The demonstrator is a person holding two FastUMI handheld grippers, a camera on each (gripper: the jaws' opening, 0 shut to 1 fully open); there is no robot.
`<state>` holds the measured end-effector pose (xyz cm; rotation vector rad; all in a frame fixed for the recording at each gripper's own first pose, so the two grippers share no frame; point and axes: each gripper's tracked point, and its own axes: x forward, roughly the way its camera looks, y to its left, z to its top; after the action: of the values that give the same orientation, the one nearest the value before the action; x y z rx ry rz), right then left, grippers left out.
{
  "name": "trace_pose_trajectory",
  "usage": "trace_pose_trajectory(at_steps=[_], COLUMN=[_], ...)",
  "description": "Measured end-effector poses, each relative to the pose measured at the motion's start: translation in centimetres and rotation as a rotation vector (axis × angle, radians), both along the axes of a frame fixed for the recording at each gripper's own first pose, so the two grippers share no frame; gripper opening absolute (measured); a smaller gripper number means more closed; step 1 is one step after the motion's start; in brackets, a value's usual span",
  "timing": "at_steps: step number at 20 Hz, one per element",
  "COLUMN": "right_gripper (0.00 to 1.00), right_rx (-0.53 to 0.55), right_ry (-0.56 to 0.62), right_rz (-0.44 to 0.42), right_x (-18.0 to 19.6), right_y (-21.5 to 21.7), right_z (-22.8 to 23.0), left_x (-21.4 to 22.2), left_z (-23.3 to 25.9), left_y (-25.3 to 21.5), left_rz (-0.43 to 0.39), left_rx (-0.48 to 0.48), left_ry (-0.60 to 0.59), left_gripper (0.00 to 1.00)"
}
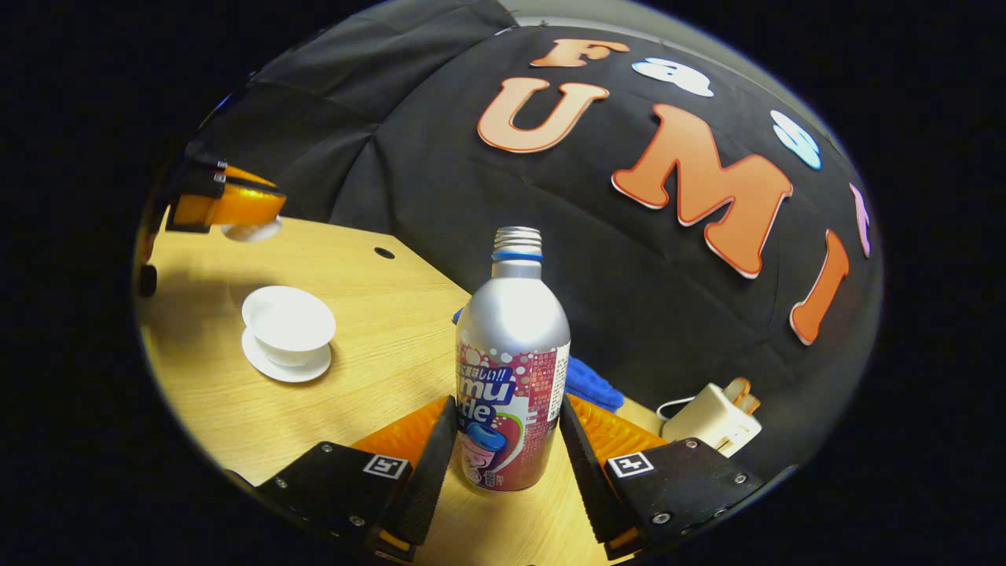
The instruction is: Open the teacup lid with one hand, grasp the water bottle and pour water into the teacup with the other hand; after pouring, place the water bottle on the coaster and then close the teacup lid.
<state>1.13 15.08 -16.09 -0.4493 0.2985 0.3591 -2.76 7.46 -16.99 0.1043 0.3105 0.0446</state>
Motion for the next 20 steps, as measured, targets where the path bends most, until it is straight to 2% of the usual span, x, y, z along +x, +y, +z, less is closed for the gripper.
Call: trace_pose_trajectory(at_steps=[4, 11, 20], right_gripper=[0.75, 0.75, 0.75], right_rx=[-0.171, -0.508, -0.766], right_ry=[-0.106, -0.292, -0.472], right_rz=[0.026, 0.134, 0.216], right_x=[0.4, 0.3, 0.4], right_y=[0.0, 0.9, 2.3], right_z=[1.0, 2.5, 4.5], left_x=[-0.1, -1.0, -1.8], left_z=[-0.4, -1.5, -1.6], left_y=[1.1, 2.7, 4.5], left_rz=[0.015, 0.032, 0.059], left_rx=[-0.001, -0.017, -0.034], left_ry=[0.001, 0.022, 0.025], left_gripper=[0.30, 0.30, 0.30])
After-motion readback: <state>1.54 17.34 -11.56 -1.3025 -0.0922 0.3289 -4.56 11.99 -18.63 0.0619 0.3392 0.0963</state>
